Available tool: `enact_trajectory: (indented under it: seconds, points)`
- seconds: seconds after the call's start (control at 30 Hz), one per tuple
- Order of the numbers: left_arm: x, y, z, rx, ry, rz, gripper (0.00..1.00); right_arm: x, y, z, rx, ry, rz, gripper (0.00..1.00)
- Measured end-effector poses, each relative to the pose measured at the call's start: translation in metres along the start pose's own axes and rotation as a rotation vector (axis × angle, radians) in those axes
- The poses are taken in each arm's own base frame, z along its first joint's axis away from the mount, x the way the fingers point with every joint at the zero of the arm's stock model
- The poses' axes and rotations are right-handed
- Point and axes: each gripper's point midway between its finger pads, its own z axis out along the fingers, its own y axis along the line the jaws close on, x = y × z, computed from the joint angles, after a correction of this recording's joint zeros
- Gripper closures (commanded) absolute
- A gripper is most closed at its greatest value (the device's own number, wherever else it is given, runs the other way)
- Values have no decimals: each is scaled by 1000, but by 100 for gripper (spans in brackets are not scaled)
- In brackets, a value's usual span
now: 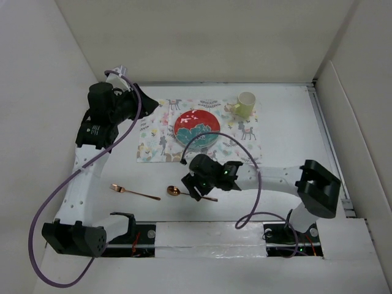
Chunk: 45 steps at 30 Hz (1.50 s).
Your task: Set the dinner table for one person
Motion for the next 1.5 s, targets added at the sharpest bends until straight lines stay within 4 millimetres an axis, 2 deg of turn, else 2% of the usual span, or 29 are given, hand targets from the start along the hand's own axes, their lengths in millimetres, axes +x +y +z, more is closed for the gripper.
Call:
enact_trajectory:
  seconds: [0.2, 0.3, 0.33, 0.4, 0.5, 0.53, 0.6, 0.73, 0.9, 1.03, 1.1, 1.17, 1.27, 1.33, 1.4, 1.5]
  points:
    - [0, -1, -7, -11, -7, 1, 65, 14, 20, 43, 50, 73, -146, 36]
    - [3, 1, -8, -23, 4, -1, 65, 20, 17, 56, 90, 93, -179, 39]
    - [3, 2, -9, -27, 6, 0, 65, 20, 15, 59, 106, 90, -187, 42]
    - [2, 2, -10, -30, 6, 1, 65, 16, 12, 61, 124, 76, -193, 45]
    - [-1, 1, -11, -32, -2, 7, 65, 12, 12, 65, 130, 54, -193, 55]
    - [-1, 1, -11, -32, -3, 8, 65, 10, 13, 66, 130, 45, -191, 64]
    - [-1, 2, -11, -36, -4, 9, 65, 7, 14, 69, 125, 27, -186, 72]
    - [-2, 3, -11, -45, -8, 14, 65, 6, 20, 72, 113, -3, -178, 100]
    - [-3, 5, -11, -55, -13, 15, 65, 9, 28, 69, 120, -12, -170, 100]
    - [-4, 6, -11, -62, -18, 15, 65, 10, 18, 50, 151, 20, -114, 100]
    - [-3, 8, -10, -64, -20, 16, 65, -8, 1, 34, 173, -2, -40, 100]
    - [0, 10, -7, -64, -17, 14, 65, -44, -27, 14, 209, -75, 59, 100]
    - [12, 17, -2, -71, 10, 3, 66, -103, -85, -21, 290, -222, 213, 100]
    - [21, 22, 1, -75, 28, -7, 66, -128, -131, -41, 364, -287, 302, 100]
    - [29, 27, 4, -78, 46, -17, 66, -144, -179, -55, 439, -329, 382, 100]
    - [40, 32, 8, -84, 67, -28, 66, -144, -242, -61, 545, -320, 476, 100]
